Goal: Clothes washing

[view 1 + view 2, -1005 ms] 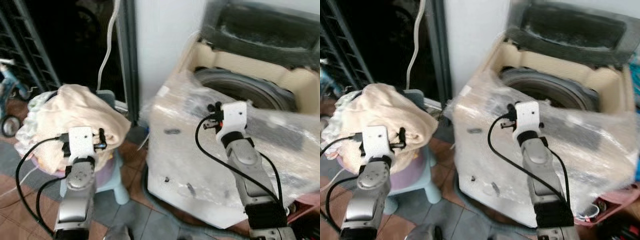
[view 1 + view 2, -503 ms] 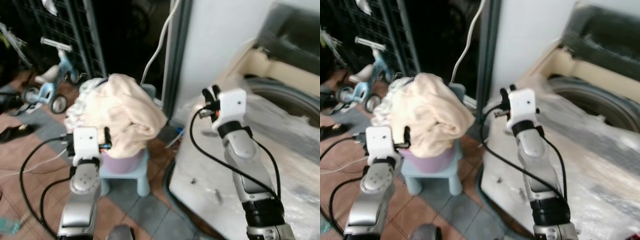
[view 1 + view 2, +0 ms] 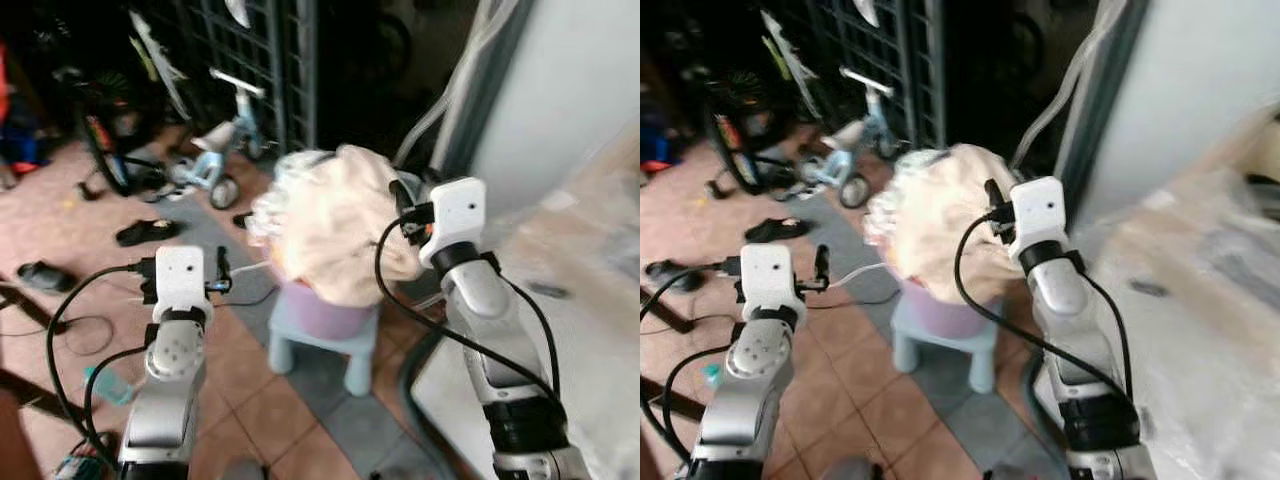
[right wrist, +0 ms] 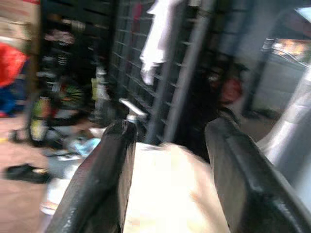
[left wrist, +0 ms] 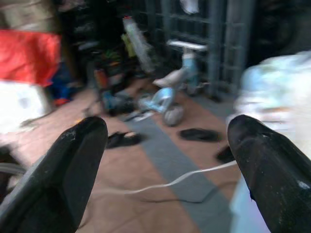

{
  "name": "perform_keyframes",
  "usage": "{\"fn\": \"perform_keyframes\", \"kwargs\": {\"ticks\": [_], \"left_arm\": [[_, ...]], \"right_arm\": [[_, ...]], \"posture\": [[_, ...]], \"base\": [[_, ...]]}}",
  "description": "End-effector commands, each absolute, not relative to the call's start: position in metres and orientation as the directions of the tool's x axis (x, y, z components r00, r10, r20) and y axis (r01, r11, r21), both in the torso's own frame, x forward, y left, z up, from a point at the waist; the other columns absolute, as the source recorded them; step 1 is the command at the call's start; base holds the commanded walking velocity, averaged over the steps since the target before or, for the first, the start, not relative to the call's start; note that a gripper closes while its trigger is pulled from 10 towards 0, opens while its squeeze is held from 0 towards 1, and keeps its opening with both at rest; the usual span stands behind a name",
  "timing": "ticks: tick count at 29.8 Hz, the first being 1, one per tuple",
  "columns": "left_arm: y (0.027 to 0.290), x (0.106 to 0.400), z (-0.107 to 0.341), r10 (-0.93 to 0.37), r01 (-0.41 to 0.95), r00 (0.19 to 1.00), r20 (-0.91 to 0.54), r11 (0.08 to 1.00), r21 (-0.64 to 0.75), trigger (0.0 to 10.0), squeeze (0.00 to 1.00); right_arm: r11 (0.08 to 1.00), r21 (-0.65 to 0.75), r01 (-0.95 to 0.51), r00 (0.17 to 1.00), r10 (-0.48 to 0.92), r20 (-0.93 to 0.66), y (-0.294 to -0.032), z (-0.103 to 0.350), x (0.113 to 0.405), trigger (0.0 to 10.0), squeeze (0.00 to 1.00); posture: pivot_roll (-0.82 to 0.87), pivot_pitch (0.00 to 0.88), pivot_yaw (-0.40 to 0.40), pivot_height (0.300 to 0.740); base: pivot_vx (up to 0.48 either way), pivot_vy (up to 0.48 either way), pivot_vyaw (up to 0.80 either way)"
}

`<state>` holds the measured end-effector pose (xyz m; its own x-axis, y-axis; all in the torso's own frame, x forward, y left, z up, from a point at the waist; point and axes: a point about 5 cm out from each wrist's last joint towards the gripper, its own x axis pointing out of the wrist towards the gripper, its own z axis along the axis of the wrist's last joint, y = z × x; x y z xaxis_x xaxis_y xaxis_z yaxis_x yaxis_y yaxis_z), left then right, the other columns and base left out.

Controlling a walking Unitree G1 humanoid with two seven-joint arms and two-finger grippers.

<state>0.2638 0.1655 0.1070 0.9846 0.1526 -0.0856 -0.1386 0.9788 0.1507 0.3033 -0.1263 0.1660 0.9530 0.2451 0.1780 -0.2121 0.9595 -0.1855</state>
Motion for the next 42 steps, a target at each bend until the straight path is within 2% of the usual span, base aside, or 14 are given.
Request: {"fn": "perform_keyframes", "kwargs": {"ticks": [1, 2, 3, 15, 19, 20, 24, 26, 28, 30, 37, 42], "left_arm": [[0.171, 0.259, 0.103, 0.165, -0.149, 0.98, -0.11, 0.979, 0.14, 10.0, 0.0], [0.171, 0.258, 0.103, 0.166, -0.15, 0.98, -0.109, 0.979, 0.139, 10.0, 0.0], [0.172, 0.256, 0.103, 0.167, -0.151, 0.98, -0.109, 0.979, 0.14, 10.0, 0.0], [0.179, 0.253, 0.102, 0.143, -0.134, 0.983, -0.114, 0.988, 0.08, 10.0, 0.0], [0.177, 0.252, 0.102, 0.139, -0.132, 0.984, -0.114, 0.989, 0.071, 10.0, 0.0], [0.175, 0.251, 0.101, 0.131, -0.124, 0.984, -0.117, 0.99, 0.067, 10.0, 0.0], [0.173, 0.25, 0.099, 0.119, -0.112, 0.985, -0.128, 0.992, 0.059, 10.0, 0.0], [0.172, 0.251, 0.098, 0.112, -0.107, 0.985, -0.129, 0.993, 0.044, 10.0, 0.0], [0.171, 0.253, 0.098, 0.108, -0.104, 0.986, -0.128, 0.994, 0.039, 10.0, 0.0], [0.169, 0.255, 0.098, 0.101, -0.097, 0.986, -0.13, 0.995, 0.035, 10.0, 0.0], [0.168, 0.257, 0.097, 0.112, -0.108, 0.984, -0.137, 0.994, 0.033, 10.0, 0.0], [0.169, 0.259, 0.095, 0.133, -0.127, 0.98, -0.151, 0.991, 0.044, 10.0, 0.0]], "right_arm": [[0.951, -0.202, -0.233, 0.948, 0.268, 0.173, -0.115, 0.168, 0.304, 10.0, 0.96], [0.953, -0.2, -0.227, 0.95, 0.262, 0.17, -0.115, 0.167, 0.303, 10.0, 0.27], [0.955, -0.196, -0.224, 0.952, 0.258, 0.167, -0.115, 0.166, 0.303, 10.0, 0.0], [0.961, -0.167, -0.221, 0.964, 0.241, 0.115, -0.118, 0.156, 0.304, 10.0, 0.0], [0.947, -0.259, -0.191, 0.967, 0.226, 0.114, -0.117, 0.156, 0.307, 10.0, 0.0], [0.958, -0.169, -0.23, 0.964, 0.249, 0.098, -0.114, 0.153, 0.307, 10.0, 0.0], [0.985, -0.126, -0.114, 0.992, 0.121, 0.048, -0.123, 0.148, 0.31, 10.0, 0.0], [0.984, -0.167, -0.06, 0.998, 0.063, 0.011, -0.128, 0.142, 0.311, 10.0, 0.0], [0.978, -0.163, -0.132, 0.991, 0.129, -0.033, -0.126, 0.137, 0.309, 10.0, 0.0], [0.977, -0.115, -0.18, 0.984, 0.18, -0.005, -0.127, 0.139, 0.306, 10.0, 0.0], [0.983, -0.134, -0.126, 0.992, 0.124, -0.024, -0.134, 0.138, 0.309, 10.0, 0.0], [0.98, -0.154, -0.123, 0.992, 0.12, -0.03, -0.136, 0.139, 0.311, 10.0, 0.0]], "posture": [[0.02, 0.0, 0.011, 0.74], [0.02, 0.0, 0.012, 0.74], [0.02, 0.0, 0.011, 0.74], [0.03, 0.0, -0.015, 0.74], [0.03, 0.0, -0.011, 0.74], [0.02, 0.0, -0.011, 0.74], [0.01, 0.0, -0.005, 0.74], [0.01, 0.0, -0.003, 0.74], [0.0, 0.0, -0.002, 0.74], [0.0, 0.0, -0.004, 0.74], [0.0, 0.0, -0.012, 0.74], [0.01, 0.0, -0.022, 0.74]], "base": [[0.0, 0.356, 0.0], [0.0, 0.0, 0.0], [0.0, 0.0, 0.0], [0.046, 0.0, 0.0], [0.366, 0.0, 0.0], [0.48, 0.0, 0.0], [0.48, 0.0, 0.0], [0.48, 0.0, 0.0], [0.48, 0.0, 0.0], [0.48, 0.0, 0.0], [0.461, 0.0, -0.32], [0.0, 0.0, -0.8]]}}
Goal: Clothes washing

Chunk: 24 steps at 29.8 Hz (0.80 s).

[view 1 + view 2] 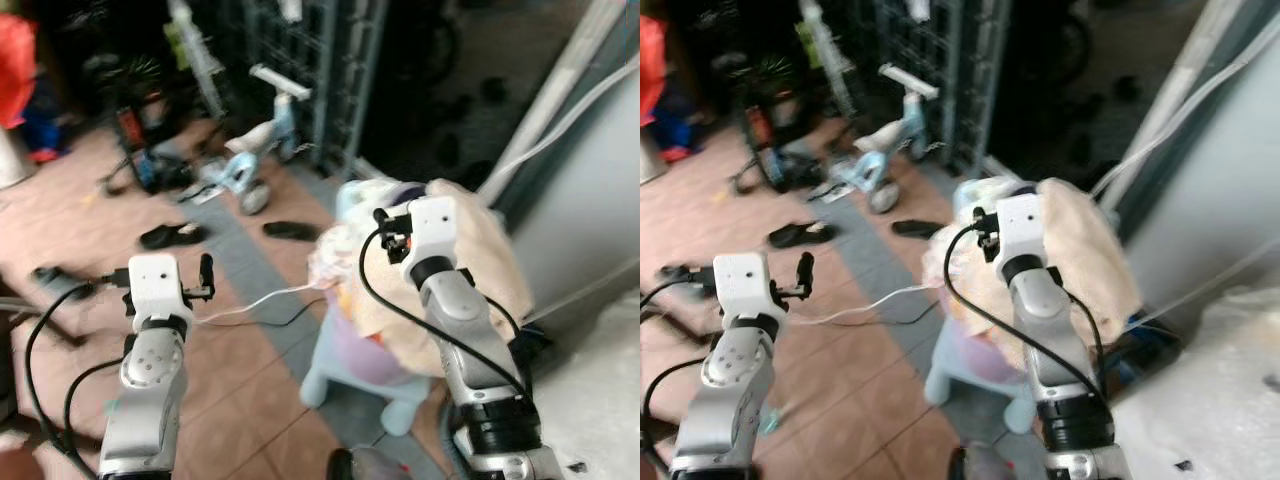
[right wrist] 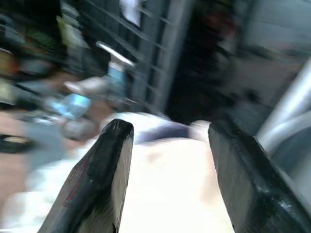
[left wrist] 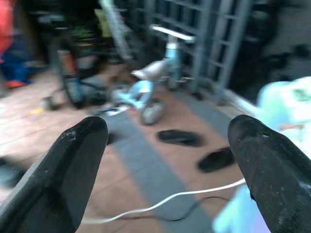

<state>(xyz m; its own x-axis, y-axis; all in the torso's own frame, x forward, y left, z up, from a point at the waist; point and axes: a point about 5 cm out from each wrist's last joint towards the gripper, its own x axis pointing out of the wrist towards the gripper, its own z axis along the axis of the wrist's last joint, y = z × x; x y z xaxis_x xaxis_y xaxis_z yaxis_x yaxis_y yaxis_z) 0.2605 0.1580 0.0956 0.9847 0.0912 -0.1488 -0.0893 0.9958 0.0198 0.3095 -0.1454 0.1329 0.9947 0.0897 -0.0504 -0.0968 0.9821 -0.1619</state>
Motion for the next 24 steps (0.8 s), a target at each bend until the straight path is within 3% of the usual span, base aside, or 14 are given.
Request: {"fn": "perform_keyframes", "kwargs": {"ticks": [1, 12, 17, 24], "left_arm": [[0.17, 0.26, 0.096, 0.137, -0.131, 0.98, -0.146, 0.99, 0.05, 10.0, 0.0], [0.168, 0.262, 0.096, 0.133, -0.12, 0.977, -0.165, 0.989, 0.084, 10.0, 0.0], [0.169, 0.26, 0.095, 0.141, -0.13, 0.975, -0.172, 0.989, 0.074, 10.0, 0.0], [0.171, 0.26, 0.093, 0.158, -0.147, 0.972, -0.176, 0.986, 0.074, 10.0, 0.0]], "right_arm": [[0.98, -0.157, -0.125, 0.992, 0.122, -0.03, -0.135, 0.139, 0.311, 10.0, 0.0], [0.974, -0.172, -0.147, 0.989, 0.149, -0.001, -0.123, 0.142, 0.313, 10.0, 0.0], [0.97, -0.178, -0.163, 0.986, 0.166, -0.003, -0.12, 0.143, 0.315, 10.0, 0.0], [0.973, -0.171, -0.156, 0.988, 0.154, -0.025, -0.123, 0.14, 0.317, 10.0, 0.0]], "posture": [[0.01, 0.0, -0.022, 0.74], [0.0, 0.0, -0.015, 0.74], [0.01, 0.0, -0.022, 0.74], [0.0, 0.0, -0.026, 0.74]], "base": [[0.0, 0.0, -0.8], [0.0, 0.0, -0.79], [0.0, 0.0, 0.0], [0.0, -0.368, 0.0]]}}
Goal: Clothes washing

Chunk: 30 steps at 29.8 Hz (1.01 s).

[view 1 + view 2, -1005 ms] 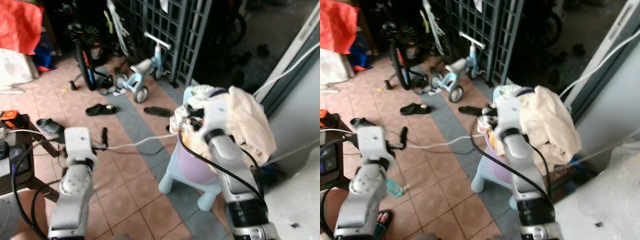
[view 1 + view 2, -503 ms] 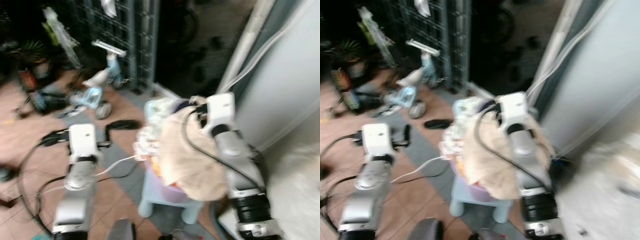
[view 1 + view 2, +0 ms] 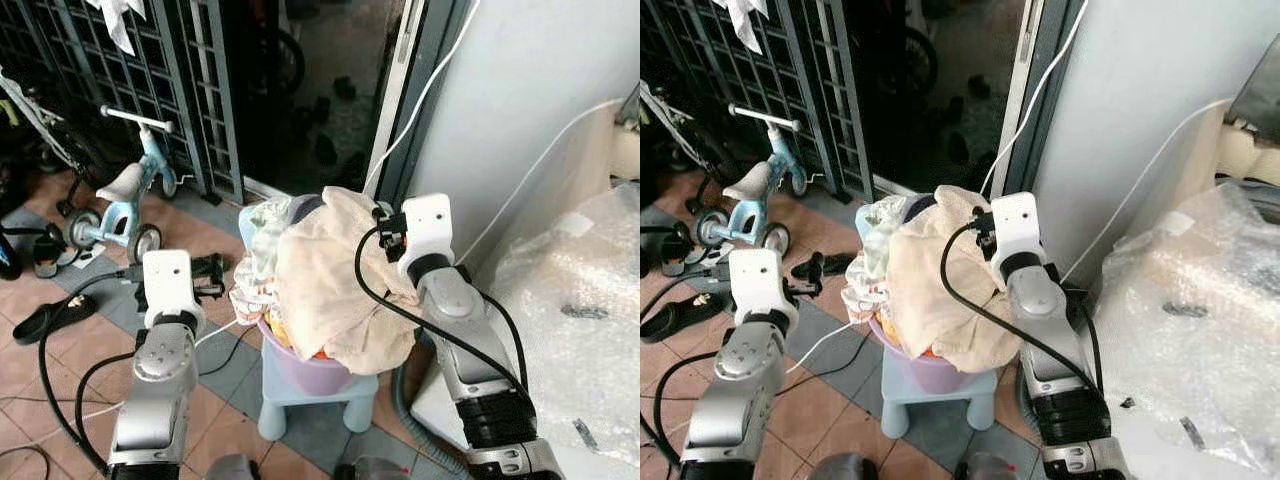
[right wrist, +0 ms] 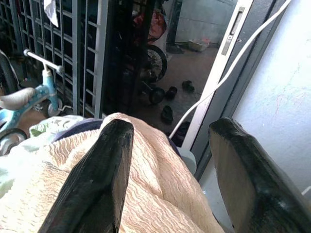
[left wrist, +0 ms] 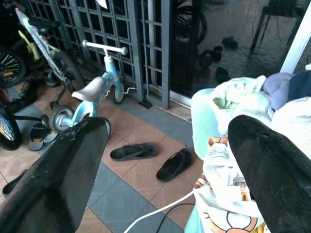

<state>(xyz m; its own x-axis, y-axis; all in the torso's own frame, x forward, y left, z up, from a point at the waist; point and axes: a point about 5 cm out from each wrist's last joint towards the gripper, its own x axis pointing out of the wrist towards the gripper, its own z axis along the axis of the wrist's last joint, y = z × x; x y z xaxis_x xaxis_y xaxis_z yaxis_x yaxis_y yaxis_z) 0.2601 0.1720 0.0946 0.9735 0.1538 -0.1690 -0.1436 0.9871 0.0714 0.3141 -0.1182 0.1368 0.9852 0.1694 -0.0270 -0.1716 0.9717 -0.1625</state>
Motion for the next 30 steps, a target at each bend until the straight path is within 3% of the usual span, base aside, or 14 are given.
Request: {"fn": "perform_keyframes", "kwargs": {"ticks": [1, 7, 8, 9, 10, 11, 19, 21, 24, 30], "left_arm": [[0.171, 0.26, 0.093, 0.159, -0.149, 0.971, -0.177, 0.986, 0.072, 10.0, 0.0], [0.17, 0.26, 0.093, 0.16, -0.149, 0.971, -0.178, 0.986, 0.072, 10.0, 0.0], [0.17, 0.26, 0.093, 0.162, -0.151, 0.97, -0.18, 0.986, 0.072, 10.0, 0.0], [0.171, 0.259, 0.093, 0.165, -0.154, 0.97, -0.181, 0.985, 0.072, 10.0, 0.0], [0.171, 0.259, 0.093, 0.17, -0.159, 0.969, -0.182, 0.985, 0.07, 10.0, 0.0], [0.172, 0.259, 0.093, 0.173, -0.164, 0.968, -0.18, 0.984, 0.065, 10.0, 0.0], [0.178, 0.258, 0.093, 0.221, -0.211, 0.96, -0.173, 0.975, 0.075, 10.0, 0.0], [0.18, 0.257, 0.094, 0.24, -0.226, 0.957, -0.162, 0.969, 0.1, 10.0, 0.0], [0.185, 0.255, 0.094, 0.282, -0.264, 0.946, -0.158, 0.956, 0.126, 10.0, 0.0], [0.191, 0.256, 0.093, 0.311, -0.292, 0.935, -0.17, 0.948, 0.127, 10.0, 0.0]], "right_arm": [[0.968, -0.189, -0.166, 0.986, 0.165, -0.023, -0.122, 0.14, 0.318, 10.0, 0.0], [0.982, -0.132, -0.138, 0.99, 0.142, 0.024, -0.115, 0.146, 0.319, 10.0, 0.0], [0.97, -0.2, -0.14, 0.99, 0.142, -0.007, -0.115, 0.144, 0.319, 10.0, 0.0], [0.956, -0.206, -0.208, 0.978, 0.207, -0.028, -0.111, 0.142, 0.318, 10.0, 0.0], [0.94, -0.111, -0.322, 0.947, 0.32, -0.036, -0.104, 0.141, 0.312, 10.0, 0.0], [0.94, -0.089, -0.329, 0.944, 0.328, -0.025, -0.103, 0.142, 0.311, 10.0, 0.0], [0.943, -0.194, -0.269, 0.963, 0.268, -0.036, -0.107, 0.136, 0.311, 10.0, 0.0], [0.958, -0.042, -0.282, 0.958, 0.279, -0.064, -0.104, 0.133, 0.308, 10.0, 0.0], [0.951, -0.128, -0.283, 0.959, 0.28, -0.042, -0.103, 0.136, 0.309, 10.0, 0.0], [0.918, -0.106, -0.382, 0.924, 0.383, -0.006, -0.099, 0.142, 0.306, 10.0, 0.0]], "posture": [[0.0, 0.0, -0.027, 0.74], [0.0, 0.0, -0.03, 0.74], [0.0, 0.0, -0.03, 0.74], [0.0, 0.0, -0.03, 0.74], [0.01, 0.0, -0.03, 0.74], [0.01, 0.0, -0.03, 0.74], [0.01, 0.0, -0.028, 0.74], [0.01, 0.0, -0.03, 0.74], [0.01, 0.0, -0.029, 0.74], [0.01, 0.0, -0.034, 0.74]], "base": [[0.0, -0.48, 0.0], [0.0, -0.372, 0.0], [0.0, 0.0, 0.0], [0.0, 0.0, 0.0], [0.0, 0.0, 0.0], [0.0, 0.0, 0.0], [0.0, 0.0, 0.0], [0.0, 0.0, 0.0], [0.0, 0.0, 0.0], [0.0, 0.0, 0.26]]}}
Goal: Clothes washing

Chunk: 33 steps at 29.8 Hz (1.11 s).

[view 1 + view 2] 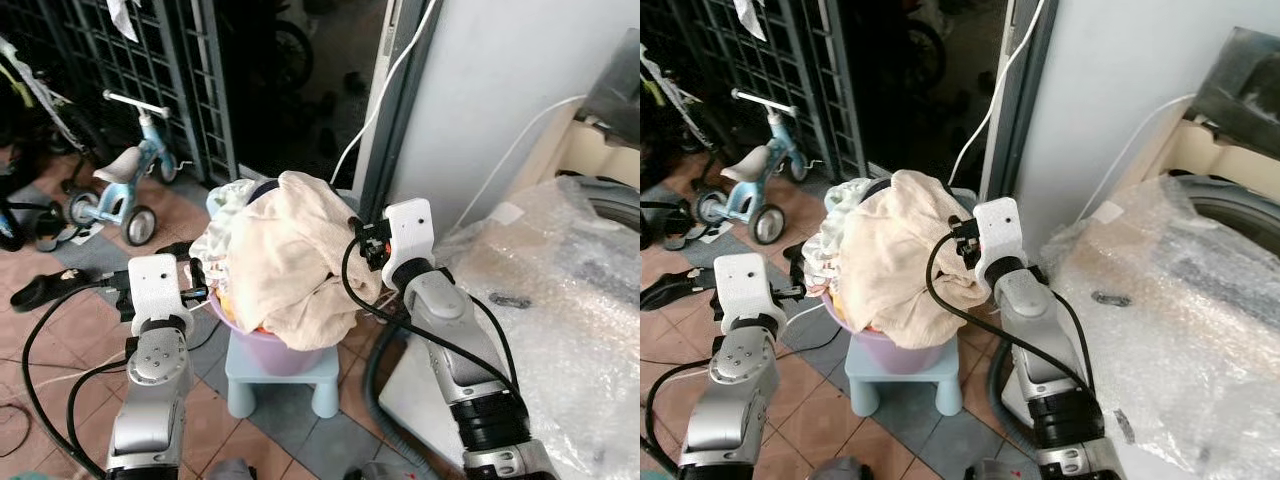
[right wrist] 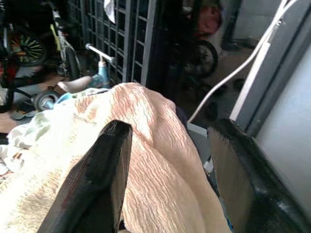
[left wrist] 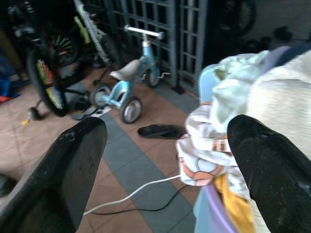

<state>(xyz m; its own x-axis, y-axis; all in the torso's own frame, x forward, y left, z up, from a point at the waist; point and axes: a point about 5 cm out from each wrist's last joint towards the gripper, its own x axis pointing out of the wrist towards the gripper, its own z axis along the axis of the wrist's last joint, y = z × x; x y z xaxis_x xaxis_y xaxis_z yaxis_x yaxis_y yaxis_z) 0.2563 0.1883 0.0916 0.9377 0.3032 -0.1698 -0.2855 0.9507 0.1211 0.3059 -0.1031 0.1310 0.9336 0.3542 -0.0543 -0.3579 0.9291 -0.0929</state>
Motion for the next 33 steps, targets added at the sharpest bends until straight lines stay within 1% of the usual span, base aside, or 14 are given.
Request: {"fn": "perform_keyframes", "kwargs": {"ticks": [1, 3, 5, 10, 11, 12, 13, 19, 20, 21, 22, 26, 28, 33], "left_arm": [[0.191, 0.256, 0.093, 0.311, -0.292, 0.935, -0.17, 0.948, 0.127, 10.0, 0.0], [0.192, 0.257, 0.093, 0.318, -0.299, 0.933, -0.167, 0.946, 0.126, 10.0, 0.0], [0.192, 0.256, 0.093, 0.318, -0.3, 0.933, -0.169, 0.946, 0.126, 10.0, 0.0], [0.191, 0.256, 0.091, 0.305, -0.289, 0.936, -0.178, 0.951, 0.11, 10.0, 0.0], [0.191, 0.256, 0.091, 0.289, -0.275, 0.941, -0.179, 0.956, 0.099, 10.0, 0.0], [0.19, 0.256, 0.091, 0.285, -0.271, 0.942, -0.179, 0.958, 0.097, 10.0, 0.0], [0.19, 0.256, 0.09, 0.281, -0.267, 0.942, -0.182, 0.959, 0.098, 10.0, 0.0], [0.186, 0.256, 0.089, 0.265, -0.252, 0.945, -0.189, 0.963, 0.092, 10.0, 0.0], [0.187, 0.256, 0.089, 0.268, -0.255, 0.944, -0.192, 0.963, 0.091, 10.0, 0.0], [0.187, 0.256, 0.089, 0.268, -0.255, 0.944, -0.192, 0.963, 0.089, 10.0, 0.0], [0.187, 0.256, 0.089, 0.267, -0.254, 0.944, -0.192, 0.963, 0.089, 10.0, 0.0], [0.187, 0.255, 0.088, 0.265, -0.252, 0.945, -0.194, 0.964, 0.088, 10.0, 0.0], [0.187, 0.255, 0.088, 0.262, -0.25, 0.945, -0.196, 0.964, 0.087, 10.0, 0.0], [0.187, 0.254, 0.088, 0.258, -0.245, 0.946, -0.196, 0.966, 0.087, 10.0, 0.0]], "right_arm": [[0.918, -0.106, -0.382, 0.924, 0.383, -0.006, -0.099, 0.142, 0.306, 10.0, 0.0], [0.93, -0.075, -0.359, 0.933, 0.36, -0.005, -0.1, 0.142, 0.307, 10.0, 0.0], [0.931, -0.072, -0.357, 0.934, 0.357, -0.007, -0.1, 0.142, 0.308, 10.0, 0.0], [0.923, -0.068, -0.379, 0.925, 0.379, -0.017, -0.099, 0.139, 0.304, 10.0, 0.0], [0.922, -0.071, -0.38, 0.925, 0.379, -0.021, -0.099, 0.139, 0.303, 10.0, 0.82], [0.923, -0.07, -0.379, 0.925, 0.378, -0.023, -0.099, 0.138, 0.303, 10.0, 0.82], [0.922, -0.067, -0.381, 0.924, 0.38, -0.027, -0.099, 0.138, 0.303, 10.0, 1.0], [0.911, -0.081, -0.404, 0.915, 0.402, -0.048, -0.096, 0.135, 0.301, 10.0, 1.0], [0.908, -0.068, -0.413, 0.91, 0.41, -0.059, -0.096, 0.133, 0.301, 10.0, 0.88], [0.905, -0.061, -0.421, 0.906, 0.417, -0.065, -0.095, 0.132, 0.3, 10.0, 0.02], [0.903, -0.063, -0.425, 0.904, 0.421, -0.072, -0.095, 0.131, 0.3, 10.0, 0.0], [0.892, -0.074, -0.446, 0.894, 0.439, -0.092, -0.094, 0.127, 0.297, 10.0, 0.0], [0.878, -0.104, -0.466, 0.884, 0.457, -0.101, -0.093, 0.124, 0.296, 10.0, 0.0], [0.873, -0.127, -0.47, 0.882, 0.46, -0.102, -0.093, 0.124, 0.296, 10.0, 0.0]], "posture": [[0.01, 0.0, -0.034, 0.74], [0.01, 0.0, -0.034, 0.74], [0.01, 0.0, -0.034, 0.74], [0.01, 0.0, -0.032, 0.74], [0.0, 0.0, -0.031, 0.74], [0.0, 0.0, -0.031, 0.74], [0.0, 0.0, -0.033, 0.74], [0.0, 0.0, -0.033, 0.74], [0.0, 0.0, -0.033, 0.74], [0.0, 0.0, -0.033, 0.74], [0.0, 0.0, -0.033, 0.74], [0.01, 0.0, -0.035, 0.74], [0.01, 0.0, -0.035, 0.74], [0.01, 0.0, -0.036, 0.74]], "base": [[0.0, 0.0, 0.79], [0.0, 0.0, 0.79], [0.0, 0.0, 0.63], [0.0, 0.0, 0.0], [0.0, 0.0, 0.0], [0.0, 0.0, 0.0], [0.0, 0.0, 0.0], [0.269, 0.0, 0.0], [0.27, 0.0, 0.0], [0.251, 0.0, 0.0], [0.255, 0.0, 0.0], [0.251, 0.0, 0.0], [0.253, 0.0, 0.0], [0.1, 0.0, 0.75]]}}
